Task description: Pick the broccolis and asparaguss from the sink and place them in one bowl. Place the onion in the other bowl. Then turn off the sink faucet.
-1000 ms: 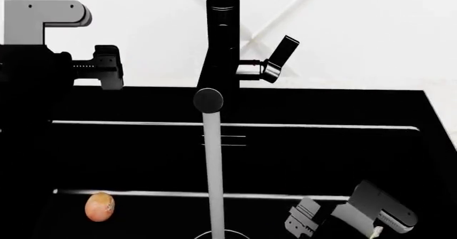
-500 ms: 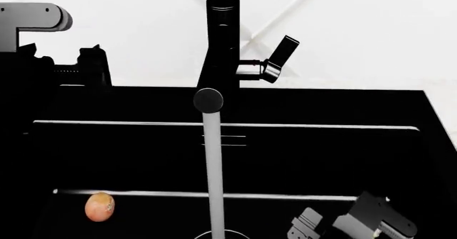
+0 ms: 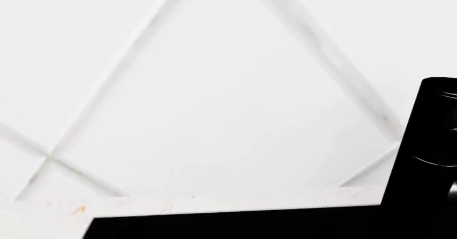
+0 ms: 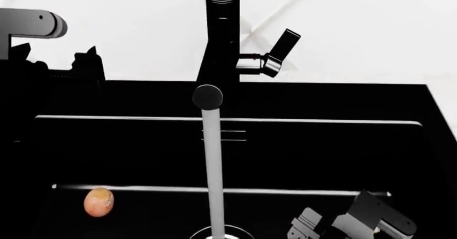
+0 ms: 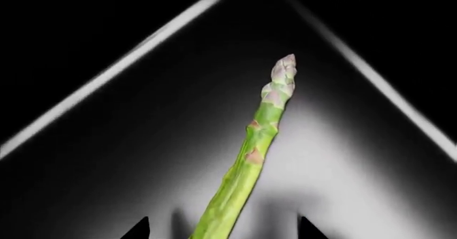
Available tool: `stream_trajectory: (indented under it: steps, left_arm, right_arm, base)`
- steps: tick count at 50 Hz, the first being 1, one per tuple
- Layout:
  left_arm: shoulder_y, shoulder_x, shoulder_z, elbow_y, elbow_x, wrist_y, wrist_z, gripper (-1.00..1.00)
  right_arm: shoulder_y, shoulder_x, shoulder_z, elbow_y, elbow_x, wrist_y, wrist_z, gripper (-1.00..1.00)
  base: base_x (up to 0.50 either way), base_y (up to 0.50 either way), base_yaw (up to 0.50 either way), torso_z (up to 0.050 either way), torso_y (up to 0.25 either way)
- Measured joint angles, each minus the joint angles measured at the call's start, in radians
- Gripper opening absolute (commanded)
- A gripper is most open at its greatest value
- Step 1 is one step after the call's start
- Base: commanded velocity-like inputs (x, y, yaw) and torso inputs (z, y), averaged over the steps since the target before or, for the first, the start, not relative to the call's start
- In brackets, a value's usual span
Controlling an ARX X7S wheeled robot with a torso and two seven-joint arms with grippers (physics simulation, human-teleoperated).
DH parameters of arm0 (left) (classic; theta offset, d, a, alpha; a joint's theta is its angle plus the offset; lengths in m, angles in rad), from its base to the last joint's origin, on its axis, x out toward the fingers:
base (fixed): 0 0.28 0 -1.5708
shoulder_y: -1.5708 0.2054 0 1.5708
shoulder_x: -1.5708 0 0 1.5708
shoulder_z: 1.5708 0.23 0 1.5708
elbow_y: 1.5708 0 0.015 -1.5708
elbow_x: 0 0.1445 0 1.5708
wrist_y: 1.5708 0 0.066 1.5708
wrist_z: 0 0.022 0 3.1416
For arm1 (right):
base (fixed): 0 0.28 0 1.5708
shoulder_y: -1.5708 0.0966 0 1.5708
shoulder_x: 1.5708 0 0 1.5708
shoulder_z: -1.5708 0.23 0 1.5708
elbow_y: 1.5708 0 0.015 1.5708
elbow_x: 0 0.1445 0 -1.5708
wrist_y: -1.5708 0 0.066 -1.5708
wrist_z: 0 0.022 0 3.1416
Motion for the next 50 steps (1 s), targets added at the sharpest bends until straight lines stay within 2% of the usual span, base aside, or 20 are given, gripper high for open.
stream_trajectory:
  steps: [33,34,50]
  left_arm:
    - [0.017,-0.009,0.023,0.000,0.003,0.010,0.002,1.00]
    - [0.018,-0.009,0.023,0.000,0.003,0.010,0.003,1.00]
    - [0.025,-0.006,0.015,-0.006,-0.011,0.013,0.002,1.00]
  right_arm:
    - [0.063,-0.026,0.147,-0.004,-0.242,0.035,0.004,1.00]
    - [0.065,-0.027,0.150,-0.004,-0.248,0.037,0.005,-1.00]
    - [0.043,-0.002,0.167,-0.034,-0.248,0.037,0.042,-1.00]
  base:
    - [0.00,0.00,0.00,0.000,-0.062]
    - [0.00,0.00,0.00,0.000,-0.059]
    - [0.00,0.00,0.00,0.000,-0.002]
